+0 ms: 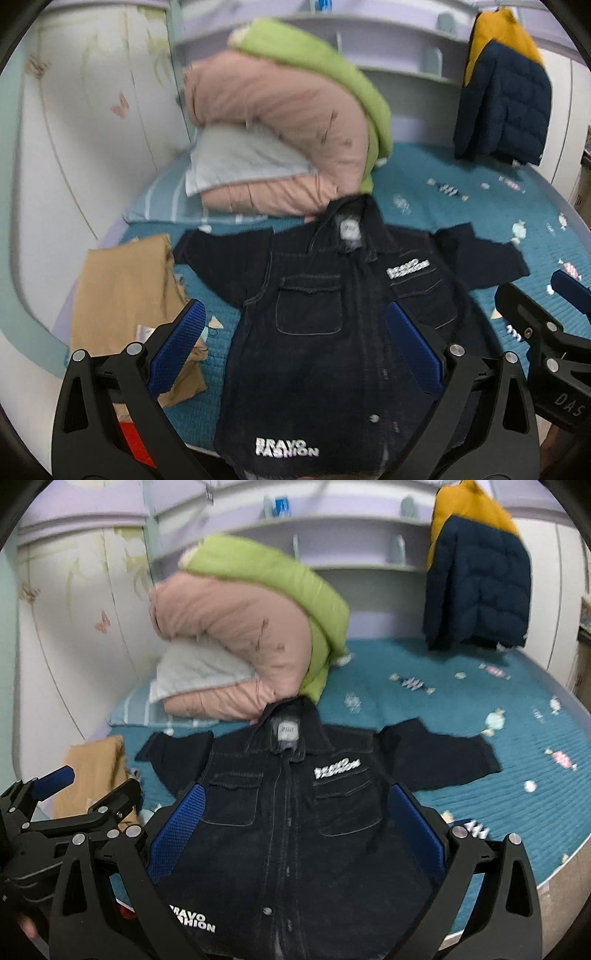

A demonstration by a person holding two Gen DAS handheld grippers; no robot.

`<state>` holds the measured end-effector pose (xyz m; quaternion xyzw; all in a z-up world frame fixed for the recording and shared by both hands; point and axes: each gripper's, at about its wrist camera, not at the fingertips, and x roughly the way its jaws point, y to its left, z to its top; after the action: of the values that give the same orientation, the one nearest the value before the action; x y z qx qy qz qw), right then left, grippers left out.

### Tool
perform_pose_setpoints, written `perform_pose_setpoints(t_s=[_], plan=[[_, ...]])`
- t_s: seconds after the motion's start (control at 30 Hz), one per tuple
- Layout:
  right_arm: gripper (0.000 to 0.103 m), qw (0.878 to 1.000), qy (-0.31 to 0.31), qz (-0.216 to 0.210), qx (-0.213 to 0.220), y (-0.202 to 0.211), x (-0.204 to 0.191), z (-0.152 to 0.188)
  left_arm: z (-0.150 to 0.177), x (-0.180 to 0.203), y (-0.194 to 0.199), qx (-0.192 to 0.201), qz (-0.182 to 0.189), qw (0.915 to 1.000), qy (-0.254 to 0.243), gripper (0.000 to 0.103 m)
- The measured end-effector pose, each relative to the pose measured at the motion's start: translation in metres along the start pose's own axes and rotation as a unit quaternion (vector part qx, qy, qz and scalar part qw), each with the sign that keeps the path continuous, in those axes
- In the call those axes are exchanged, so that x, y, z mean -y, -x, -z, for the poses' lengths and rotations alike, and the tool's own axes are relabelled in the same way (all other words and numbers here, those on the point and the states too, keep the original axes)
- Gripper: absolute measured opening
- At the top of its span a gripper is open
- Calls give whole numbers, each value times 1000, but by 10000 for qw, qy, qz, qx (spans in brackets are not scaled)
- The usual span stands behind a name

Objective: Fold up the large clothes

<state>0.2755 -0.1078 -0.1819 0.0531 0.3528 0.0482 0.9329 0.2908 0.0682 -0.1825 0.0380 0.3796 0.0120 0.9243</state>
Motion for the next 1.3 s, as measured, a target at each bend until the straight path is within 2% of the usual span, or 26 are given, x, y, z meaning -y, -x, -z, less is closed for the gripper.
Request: perform_pose_setpoints(t_s=[0.1, 0.2, 0.3, 0.37, 0.43, 0.47, 0.5, 0.57, 0.63, 0.67, 0.73, 0.83, 0.93, 0.97, 1.0, 1.07, 1.17, 1.2, 1.3], plan=[[96, 9999, 9, -82, -149, -41, -13, -4, -7, -21, -51, -473, 1, 9989, 48, 98], [96, 9991, -41, -234, -348, -84, -26, -10, -16, -43, -98, -822, -155, 9964, 111, 98], [96, 9986, -34, -297, -425, -121, -38, -16, -29, -72, -142, -1344, 62, 9901, 406, 98], [96, 9987, 31, -249, -440, -145, -45, -20, -43, -92, -161, -1433, -4, 9886, 464, 98], [96, 9985, 84, -212, -490, -169, -49, -23, -64, -119, -180, -1430, -341, 9879, 497, 98], [96, 9984, 90, -229, -505, -179, -51, -24, -77, -139, -190, -1456, -443, 9864, 618, 98], [96, 9983, 112, -230, -524, -189, -53, -25, -87, -152, -198, -1526, -390, 9847, 743, 98], [96, 9979, 164, -242, -572, -211, -59, -25, -103, -183, -222, -1704, -473, 9778, 1124, 98], [96, 9974, 208, -236, -644, -230, -66, -24, -115, -209, -257, -2037, -605, 9685, 1295, 98], [96, 9967, 229, -249, -735, -241, -69, -22, -118, -220, -271, -2153, -533, 9643, 1446, 98], [96, 9955, 260, -309, -861, -256, -75, -19, -118, -242, -309, -2552, -200, 9469, 1943, 98], [96, 9941, 412, -333, -946, -270, -82, -13, -111, -260, -348, -2864, -49, 9282, 2377, 98], [96, 9931, 479, -382, -1000, -279, -86, -8, -93, -268, -378, -3125, 36, 9139, 2591, 98], [96, 9928, 502, -385, -1020, -283, -87, -6, -86, -273, -390, -3232, -20, 9074, 2686, 98], [96, 9924, 522, -401, -1043, -287, -88, -5, -75, -280, -401, -3362, -80, 8972, 2862, 98], [96, 9918, 534, -418, -1081, -293, -89, -2, -59, -289, -414, -3456, -65, 8859, 3095, 98], [96, 9910, 551, -447, -1134, -300, -92, 1, -41, -298, -427, -3495, -38, 8772, 3291, 96], [96, 9906, 578, -457, -1151, -303, -94, 3, -37, -299, -430, -3434, -46, 8780, 3335, 95], [96, 9897, 637, -490, -1186, -308, -99, 7, -39, -294, -429, -3175, -161, 8955, 3116, 87]])
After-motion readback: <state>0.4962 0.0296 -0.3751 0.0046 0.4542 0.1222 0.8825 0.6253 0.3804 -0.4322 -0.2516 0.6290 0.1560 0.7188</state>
